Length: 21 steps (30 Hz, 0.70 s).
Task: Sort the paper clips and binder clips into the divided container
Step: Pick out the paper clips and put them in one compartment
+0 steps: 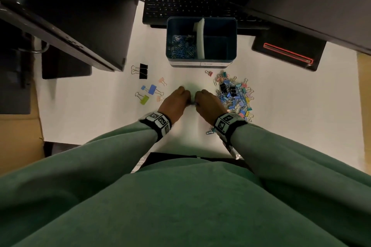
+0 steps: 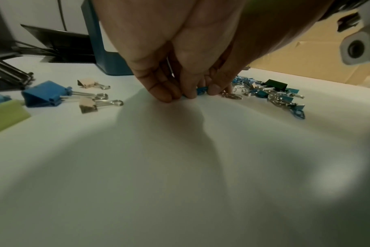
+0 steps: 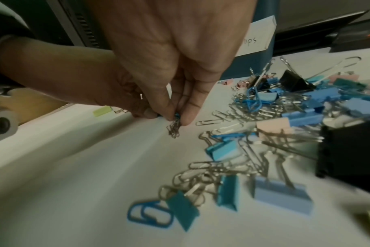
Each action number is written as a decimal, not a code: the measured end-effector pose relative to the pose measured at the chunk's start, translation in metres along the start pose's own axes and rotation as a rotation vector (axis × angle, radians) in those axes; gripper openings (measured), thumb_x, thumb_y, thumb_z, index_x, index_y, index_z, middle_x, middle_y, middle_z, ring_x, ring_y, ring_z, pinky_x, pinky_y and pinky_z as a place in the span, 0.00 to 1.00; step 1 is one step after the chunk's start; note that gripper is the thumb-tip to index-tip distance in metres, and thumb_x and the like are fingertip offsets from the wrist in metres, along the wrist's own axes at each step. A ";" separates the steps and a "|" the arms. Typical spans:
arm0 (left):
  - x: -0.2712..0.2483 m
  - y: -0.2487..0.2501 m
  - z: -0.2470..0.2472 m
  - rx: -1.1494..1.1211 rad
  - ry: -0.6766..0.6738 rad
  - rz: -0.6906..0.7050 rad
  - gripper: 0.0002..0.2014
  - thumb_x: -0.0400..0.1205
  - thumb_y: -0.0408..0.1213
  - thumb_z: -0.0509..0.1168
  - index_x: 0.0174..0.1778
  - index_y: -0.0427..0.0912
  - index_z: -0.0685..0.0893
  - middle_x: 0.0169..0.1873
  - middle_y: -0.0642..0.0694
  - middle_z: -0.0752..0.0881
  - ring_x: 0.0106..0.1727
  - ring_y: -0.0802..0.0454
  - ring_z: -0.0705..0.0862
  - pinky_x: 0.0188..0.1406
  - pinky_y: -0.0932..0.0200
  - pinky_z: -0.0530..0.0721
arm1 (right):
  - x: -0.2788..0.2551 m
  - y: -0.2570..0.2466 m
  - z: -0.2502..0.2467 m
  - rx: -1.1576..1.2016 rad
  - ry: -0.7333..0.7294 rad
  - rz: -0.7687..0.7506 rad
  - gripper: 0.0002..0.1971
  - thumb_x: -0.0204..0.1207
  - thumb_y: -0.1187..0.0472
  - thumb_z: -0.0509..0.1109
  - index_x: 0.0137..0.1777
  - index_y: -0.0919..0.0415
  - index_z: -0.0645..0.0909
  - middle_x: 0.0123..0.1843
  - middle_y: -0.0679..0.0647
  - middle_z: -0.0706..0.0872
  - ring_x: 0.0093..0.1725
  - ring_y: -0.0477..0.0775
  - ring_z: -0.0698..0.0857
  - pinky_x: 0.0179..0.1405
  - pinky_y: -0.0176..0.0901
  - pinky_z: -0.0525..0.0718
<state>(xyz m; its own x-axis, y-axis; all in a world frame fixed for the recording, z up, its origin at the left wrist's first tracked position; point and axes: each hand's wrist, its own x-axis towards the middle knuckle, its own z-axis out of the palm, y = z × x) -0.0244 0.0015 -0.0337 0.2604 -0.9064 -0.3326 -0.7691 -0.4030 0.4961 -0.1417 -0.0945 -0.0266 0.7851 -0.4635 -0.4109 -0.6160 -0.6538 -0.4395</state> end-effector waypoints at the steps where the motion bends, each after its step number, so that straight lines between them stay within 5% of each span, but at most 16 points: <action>1: 0.001 0.000 0.000 0.019 -0.005 0.006 0.06 0.83 0.34 0.64 0.49 0.35 0.81 0.49 0.37 0.78 0.45 0.40 0.80 0.43 0.49 0.81 | 0.001 0.003 -0.002 0.019 -0.001 0.013 0.05 0.77 0.70 0.64 0.50 0.67 0.79 0.49 0.64 0.82 0.46 0.65 0.84 0.38 0.46 0.75; 9: -0.002 0.002 -0.018 -0.060 -0.065 -0.047 0.06 0.83 0.36 0.63 0.49 0.37 0.79 0.48 0.39 0.81 0.45 0.41 0.81 0.44 0.47 0.82 | -0.008 0.027 -0.030 0.366 0.050 0.091 0.05 0.74 0.69 0.69 0.47 0.64 0.85 0.44 0.55 0.89 0.42 0.49 0.84 0.48 0.43 0.87; 15: 0.014 0.020 -0.094 -0.329 0.329 -0.116 0.02 0.81 0.35 0.67 0.46 0.41 0.83 0.40 0.49 0.85 0.38 0.56 0.81 0.38 0.65 0.79 | 0.019 -0.006 -0.097 0.603 0.322 0.006 0.05 0.79 0.63 0.71 0.52 0.62 0.85 0.42 0.50 0.88 0.37 0.42 0.86 0.41 0.24 0.84; 17: 0.033 0.021 -0.114 -0.392 0.418 -0.155 0.06 0.79 0.33 0.69 0.51 0.40 0.84 0.40 0.47 0.86 0.40 0.55 0.82 0.42 0.63 0.84 | 0.044 -0.021 -0.115 0.588 0.407 -0.006 0.05 0.78 0.64 0.71 0.52 0.62 0.86 0.44 0.51 0.89 0.40 0.46 0.87 0.44 0.31 0.86; 21: 0.045 0.019 -0.115 -0.290 0.440 -0.205 0.18 0.75 0.32 0.73 0.60 0.42 0.81 0.49 0.44 0.82 0.45 0.55 0.80 0.49 0.63 0.82 | 0.071 -0.029 -0.114 0.351 0.326 0.003 0.08 0.77 0.65 0.69 0.54 0.63 0.86 0.51 0.59 0.89 0.49 0.57 0.88 0.51 0.44 0.86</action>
<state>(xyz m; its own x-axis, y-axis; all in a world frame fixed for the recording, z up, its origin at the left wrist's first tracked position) 0.0397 -0.0612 0.0526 0.6541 -0.7484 -0.1104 -0.5015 -0.5382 0.6773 -0.0605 -0.1761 0.0479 0.7281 -0.6653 -0.1649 -0.5586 -0.4365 -0.7053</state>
